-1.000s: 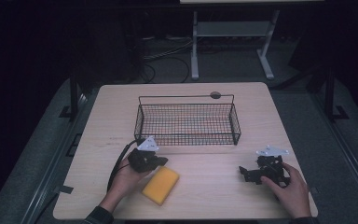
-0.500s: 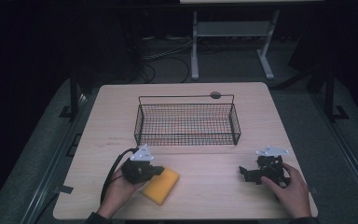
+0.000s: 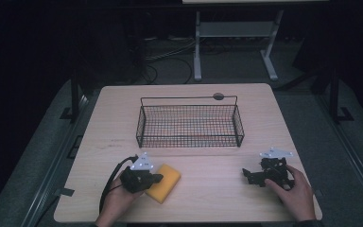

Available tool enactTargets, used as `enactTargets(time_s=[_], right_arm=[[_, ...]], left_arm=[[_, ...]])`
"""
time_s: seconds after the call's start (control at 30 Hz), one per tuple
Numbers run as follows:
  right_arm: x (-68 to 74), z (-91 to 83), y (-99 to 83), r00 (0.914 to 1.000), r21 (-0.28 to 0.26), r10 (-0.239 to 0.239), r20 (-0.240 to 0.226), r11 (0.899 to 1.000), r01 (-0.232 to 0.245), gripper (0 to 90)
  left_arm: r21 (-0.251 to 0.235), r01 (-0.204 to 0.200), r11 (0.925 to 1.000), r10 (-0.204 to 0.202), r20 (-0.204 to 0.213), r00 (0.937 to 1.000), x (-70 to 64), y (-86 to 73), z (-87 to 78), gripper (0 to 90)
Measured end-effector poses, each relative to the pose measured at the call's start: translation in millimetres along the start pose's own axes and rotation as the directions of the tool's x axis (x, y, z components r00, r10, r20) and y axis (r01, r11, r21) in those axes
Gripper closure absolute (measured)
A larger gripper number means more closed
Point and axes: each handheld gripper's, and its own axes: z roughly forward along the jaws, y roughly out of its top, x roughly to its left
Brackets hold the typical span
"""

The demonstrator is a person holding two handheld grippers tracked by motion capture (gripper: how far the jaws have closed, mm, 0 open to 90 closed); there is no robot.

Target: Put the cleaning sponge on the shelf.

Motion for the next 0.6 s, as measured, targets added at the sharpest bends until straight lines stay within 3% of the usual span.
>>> enactTargets(time_s=[0.23,0.6], right_arm=[[0.0,0.0,0.0,1.0,0.0,0.0,0.0,1.0,0.0,0.0],[0.0,0.0,0.0,1.0,0.0,0.0,0.0,1.0,0.0,0.0]], left_arm=[[0.002,0.005,1.0,-0.005,-0.012,0.9999,16.9,9.6,9.2,89.8],[0.003,0.025,0.9997,-0.024,-0.012,0.9996,16.7,14.5,2.1,86.7]])
